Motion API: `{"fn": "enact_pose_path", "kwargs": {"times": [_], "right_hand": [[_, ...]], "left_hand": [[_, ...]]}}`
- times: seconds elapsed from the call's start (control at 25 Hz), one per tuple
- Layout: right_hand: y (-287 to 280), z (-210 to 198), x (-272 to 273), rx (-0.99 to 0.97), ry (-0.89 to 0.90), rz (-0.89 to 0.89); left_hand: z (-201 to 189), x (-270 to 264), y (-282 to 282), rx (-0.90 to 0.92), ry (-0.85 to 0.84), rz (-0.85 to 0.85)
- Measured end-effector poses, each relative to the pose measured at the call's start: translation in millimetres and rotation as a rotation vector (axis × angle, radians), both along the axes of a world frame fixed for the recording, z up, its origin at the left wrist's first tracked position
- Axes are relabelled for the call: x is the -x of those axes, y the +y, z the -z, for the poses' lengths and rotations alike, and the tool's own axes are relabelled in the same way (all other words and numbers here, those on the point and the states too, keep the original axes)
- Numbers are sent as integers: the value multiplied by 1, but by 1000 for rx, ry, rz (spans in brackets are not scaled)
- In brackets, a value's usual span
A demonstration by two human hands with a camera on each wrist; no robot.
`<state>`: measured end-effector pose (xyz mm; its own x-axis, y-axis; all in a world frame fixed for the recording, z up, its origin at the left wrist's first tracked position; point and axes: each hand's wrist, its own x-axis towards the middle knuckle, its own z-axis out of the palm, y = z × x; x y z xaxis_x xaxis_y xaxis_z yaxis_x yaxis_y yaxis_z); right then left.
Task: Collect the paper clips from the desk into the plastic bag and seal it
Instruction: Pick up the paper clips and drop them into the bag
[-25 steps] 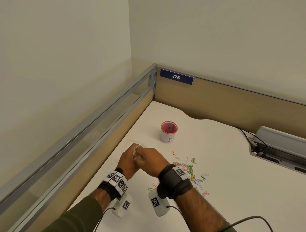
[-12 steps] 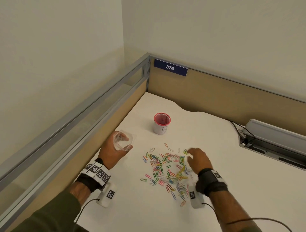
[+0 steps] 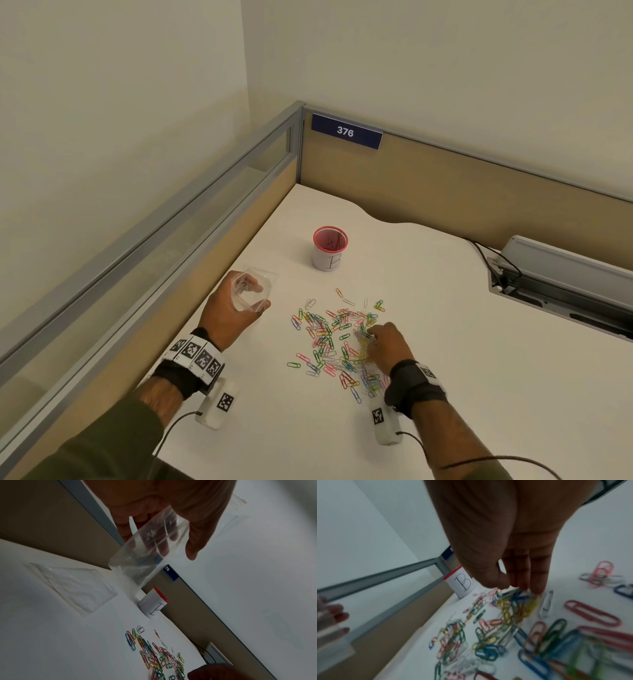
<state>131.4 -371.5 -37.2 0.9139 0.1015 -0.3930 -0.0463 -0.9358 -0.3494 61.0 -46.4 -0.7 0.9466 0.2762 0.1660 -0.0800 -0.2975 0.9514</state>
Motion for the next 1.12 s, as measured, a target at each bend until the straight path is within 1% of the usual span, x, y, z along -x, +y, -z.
{"fn": "enact_pose_path", "kwargs": {"times": [0.04, 0.08, 0.16, 0.2, 0.28, 0.36, 0.44, 0.56, 0.64, 0.68, 0.76, 0.92, 1.0, 1.12], "right_hand": [[-9, -4, 4, -47, 6, -1], [-28, -8, 12, -35, 30, 10], [-43, -12, 32, 52, 87, 12], [-46, -10, 43, 90, 135, 10], [-26, 0, 62, 77, 176, 2], [0, 9, 66, 18, 142, 71], [18, 13, 55, -35, 72, 166], [30, 14, 28, -113, -37, 175], [25, 9, 12, -185, -88, 186], [23, 5, 6, -187, -110, 173], [18, 0, 1, -106, -107, 104], [33, 1, 15, 132, 40, -196], [40, 6, 19, 179, -5, -262], [51, 11, 18, 167, -126, -273]], "left_hand": [[-1, 0, 0, -7, 3, 9], [2, -1, -7, 2, 16, 15], [-1, 2, -1, -21, 19, 4], [-1, 3, 2, -22, 22, -10], [-6, 8, 16, -28, 26, -32], [-6, 9, 20, -33, 36, -30], [-3, 10, 12, -45, 54, -21], [0, 10, 3, -50, 86, 1], [-1, 11, -1, -47, 91, 8], [-3, 14, 1, -49, 96, -3], [-2, 15, 4, -47, 116, -2], [-3, 17, 3, -55, 141, -2], [-6, 13, -7, -70, 148, 4], [-8, 11, -12, -89, 142, 10]]}}
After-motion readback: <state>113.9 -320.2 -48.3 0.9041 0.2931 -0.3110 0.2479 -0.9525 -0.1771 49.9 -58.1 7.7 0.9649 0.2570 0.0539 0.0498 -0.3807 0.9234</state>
